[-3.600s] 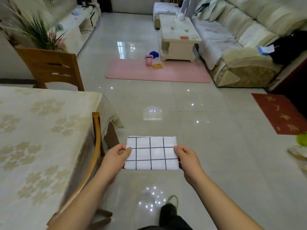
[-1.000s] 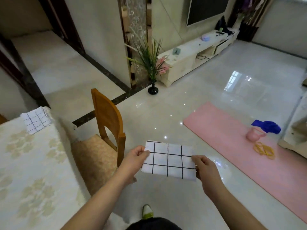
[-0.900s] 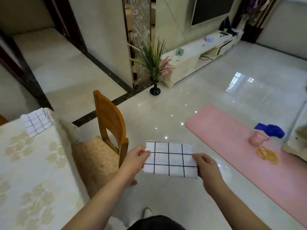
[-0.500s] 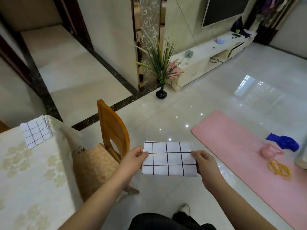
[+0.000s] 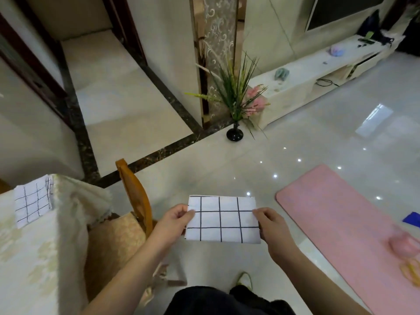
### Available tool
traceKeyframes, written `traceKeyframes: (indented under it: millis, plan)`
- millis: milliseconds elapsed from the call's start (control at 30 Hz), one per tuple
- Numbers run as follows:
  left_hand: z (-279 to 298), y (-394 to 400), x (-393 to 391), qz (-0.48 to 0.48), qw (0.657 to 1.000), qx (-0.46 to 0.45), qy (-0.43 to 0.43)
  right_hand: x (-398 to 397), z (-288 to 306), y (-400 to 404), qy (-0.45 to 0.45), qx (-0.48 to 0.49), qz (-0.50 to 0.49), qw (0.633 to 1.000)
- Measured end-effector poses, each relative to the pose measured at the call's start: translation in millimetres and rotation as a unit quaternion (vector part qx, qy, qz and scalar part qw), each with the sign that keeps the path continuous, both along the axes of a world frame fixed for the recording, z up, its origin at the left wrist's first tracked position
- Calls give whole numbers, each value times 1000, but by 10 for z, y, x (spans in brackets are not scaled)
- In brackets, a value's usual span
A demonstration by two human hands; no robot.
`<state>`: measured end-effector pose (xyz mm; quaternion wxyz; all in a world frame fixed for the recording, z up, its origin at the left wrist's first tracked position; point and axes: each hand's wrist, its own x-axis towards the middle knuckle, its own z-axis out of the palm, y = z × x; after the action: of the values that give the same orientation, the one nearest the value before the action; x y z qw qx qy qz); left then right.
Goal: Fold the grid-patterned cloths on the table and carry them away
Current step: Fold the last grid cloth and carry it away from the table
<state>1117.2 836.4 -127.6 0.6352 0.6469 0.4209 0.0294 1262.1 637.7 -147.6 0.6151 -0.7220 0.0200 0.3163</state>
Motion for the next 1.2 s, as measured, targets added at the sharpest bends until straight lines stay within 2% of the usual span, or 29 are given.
traceKeyframes:
  millis: [433,767,1033,1200]
  plan:
    - [-24,478,814,75,997,22,-4,1183,-71,770,2,-2,93,996]
    - [-83,1556,1061,202,979,-22,-23,1716,-90,2178,-16,-18,193,981]
    - [42,2362,1173,234,972,-21,-24,1995,29,3221,-42,-20,256,965]
    - [-27,2743,1294,288,956,-39,-22,2224,-29,3803,-33,-25,305,951]
